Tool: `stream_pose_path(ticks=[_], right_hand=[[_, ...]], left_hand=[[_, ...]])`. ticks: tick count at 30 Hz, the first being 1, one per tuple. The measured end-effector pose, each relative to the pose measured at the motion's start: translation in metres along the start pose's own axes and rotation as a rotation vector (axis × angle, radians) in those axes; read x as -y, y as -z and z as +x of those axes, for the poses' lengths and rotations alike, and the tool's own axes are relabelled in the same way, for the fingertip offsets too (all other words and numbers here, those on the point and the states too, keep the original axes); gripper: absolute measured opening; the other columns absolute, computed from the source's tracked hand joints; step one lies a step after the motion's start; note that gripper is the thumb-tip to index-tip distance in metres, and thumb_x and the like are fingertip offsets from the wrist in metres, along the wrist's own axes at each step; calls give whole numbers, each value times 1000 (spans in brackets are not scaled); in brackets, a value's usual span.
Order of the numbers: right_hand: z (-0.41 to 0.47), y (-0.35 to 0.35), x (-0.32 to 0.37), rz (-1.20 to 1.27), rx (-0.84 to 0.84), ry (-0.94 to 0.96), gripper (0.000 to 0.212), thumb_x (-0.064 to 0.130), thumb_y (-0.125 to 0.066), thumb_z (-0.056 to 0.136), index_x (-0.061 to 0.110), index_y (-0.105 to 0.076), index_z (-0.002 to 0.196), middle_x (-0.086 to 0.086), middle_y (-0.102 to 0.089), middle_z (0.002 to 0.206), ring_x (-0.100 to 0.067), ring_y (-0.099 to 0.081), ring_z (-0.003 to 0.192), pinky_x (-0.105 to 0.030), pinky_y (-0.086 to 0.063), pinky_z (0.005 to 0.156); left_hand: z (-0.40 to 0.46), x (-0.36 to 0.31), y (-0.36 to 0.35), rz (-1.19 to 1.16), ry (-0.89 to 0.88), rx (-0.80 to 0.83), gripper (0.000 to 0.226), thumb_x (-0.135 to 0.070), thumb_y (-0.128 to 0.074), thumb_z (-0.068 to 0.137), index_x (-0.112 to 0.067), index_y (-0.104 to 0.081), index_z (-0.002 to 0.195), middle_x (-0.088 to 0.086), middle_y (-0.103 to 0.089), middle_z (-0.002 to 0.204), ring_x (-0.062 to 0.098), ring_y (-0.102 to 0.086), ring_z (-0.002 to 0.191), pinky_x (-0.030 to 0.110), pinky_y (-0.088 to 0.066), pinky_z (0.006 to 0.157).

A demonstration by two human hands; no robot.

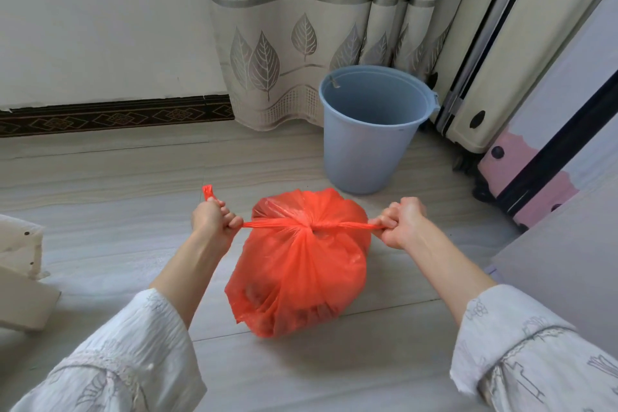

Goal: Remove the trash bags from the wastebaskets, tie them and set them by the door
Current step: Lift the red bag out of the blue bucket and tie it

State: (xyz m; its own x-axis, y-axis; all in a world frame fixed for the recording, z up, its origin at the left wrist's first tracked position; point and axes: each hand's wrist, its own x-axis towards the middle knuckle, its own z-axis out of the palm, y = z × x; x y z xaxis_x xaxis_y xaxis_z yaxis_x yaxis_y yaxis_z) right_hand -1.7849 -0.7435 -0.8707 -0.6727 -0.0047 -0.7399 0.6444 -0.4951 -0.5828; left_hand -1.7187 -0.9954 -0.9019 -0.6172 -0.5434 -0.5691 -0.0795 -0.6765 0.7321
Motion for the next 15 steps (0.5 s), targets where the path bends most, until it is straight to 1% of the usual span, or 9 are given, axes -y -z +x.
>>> stream_pose_path(ticks=[5,9,11,13,15], right_hand=[[4,21,6,-67,-126,-6,39,12,-12,91,17,-20,54,3,-13,21,-15,-9,17,-23,-23,48],[2,20,3,-132,-157,20,34,5,-12,85,16,-21,54,3,-15,21,-13,-9,16,-23,-24,47],[3,21,0,-155,-144,26,34,5,-11,84,17,-20,54,4,-14,21,-13,-8,16,-23,-23,48],[7,23,-4,-185,-124,9,35,9,-11,87,18,-18,54,4,-14,22,-13,-9,17,-22,-21,49],[11,24,-7,-226,-114,-6,37,15,-13,91,18,-20,54,3,-19,24,-13,-15,21,-22,-25,50]], left_hand=[[9,1,9,70,-24,-70,36,-10,-17,96,-15,-29,63,-10,-19,25,5,-15,20,6,-15,31],[9,4,15,108,-77,-113,35,-15,-21,97,-15,-31,64,-8,-22,32,6,-17,22,9,-18,31],[7,8,16,133,-105,-63,36,-20,-21,99,-15,-32,65,-10,-23,29,6,-18,23,10,-23,31],[4,15,17,145,-107,13,36,-22,-20,100,-16,-32,66,-10,-23,29,6,-19,25,11,-30,34],[2,22,18,171,-103,31,36,-23,-19,100,-15,-32,67,-4,-26,39,8,-25,30,18,-38,41]])
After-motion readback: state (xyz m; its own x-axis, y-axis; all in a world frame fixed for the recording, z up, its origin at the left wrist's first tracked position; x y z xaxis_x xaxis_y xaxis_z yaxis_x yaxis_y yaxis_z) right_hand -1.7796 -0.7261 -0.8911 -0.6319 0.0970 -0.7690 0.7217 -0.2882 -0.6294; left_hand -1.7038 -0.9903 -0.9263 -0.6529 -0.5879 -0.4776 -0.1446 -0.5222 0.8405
